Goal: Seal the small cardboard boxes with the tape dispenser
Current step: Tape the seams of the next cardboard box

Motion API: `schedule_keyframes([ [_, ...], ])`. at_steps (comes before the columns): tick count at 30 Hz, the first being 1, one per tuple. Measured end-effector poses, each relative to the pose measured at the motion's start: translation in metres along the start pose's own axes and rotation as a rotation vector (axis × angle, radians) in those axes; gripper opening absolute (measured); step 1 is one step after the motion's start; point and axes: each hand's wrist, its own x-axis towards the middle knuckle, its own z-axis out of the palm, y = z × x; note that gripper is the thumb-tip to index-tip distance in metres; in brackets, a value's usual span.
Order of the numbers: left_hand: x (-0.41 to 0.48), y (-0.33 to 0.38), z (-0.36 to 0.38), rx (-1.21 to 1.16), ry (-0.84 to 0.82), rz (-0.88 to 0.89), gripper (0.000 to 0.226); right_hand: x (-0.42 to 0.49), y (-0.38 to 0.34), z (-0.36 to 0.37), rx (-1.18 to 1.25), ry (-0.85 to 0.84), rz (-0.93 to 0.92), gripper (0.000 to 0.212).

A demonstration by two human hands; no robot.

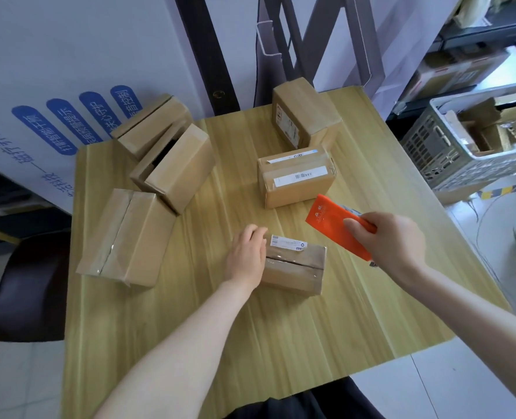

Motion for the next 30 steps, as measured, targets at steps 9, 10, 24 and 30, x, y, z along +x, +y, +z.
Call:
schedule_keyframes([
  [9, -0.019, -0.039, -0.024, 0.019, 0.263, -0.514, 0.027, -0.002, 0.016, 0.000, 0.083, 0.057, 0.027, 0.032],
  [10, -0.016, -0.039, -0.029, 0.046, 0.267, -0.476, 0.030, -0.003, 0.015, 0.003, 0.099, 0.056, 0.036, 0.032],
  [24, 0.100, 0.002, -0.029, -0.185, -0.250, -0.146, 0.048, -0.008, 0.018, 0.021, 0.150, 0.034, 0.048, 0.033],
  [30, 0.095, 0.002, -0.023, -0.158, -0.205, -0.266, 0.034, -0.009, 0.024, 0.021, 0.191, 0.033, 0.063, 0.031],
])
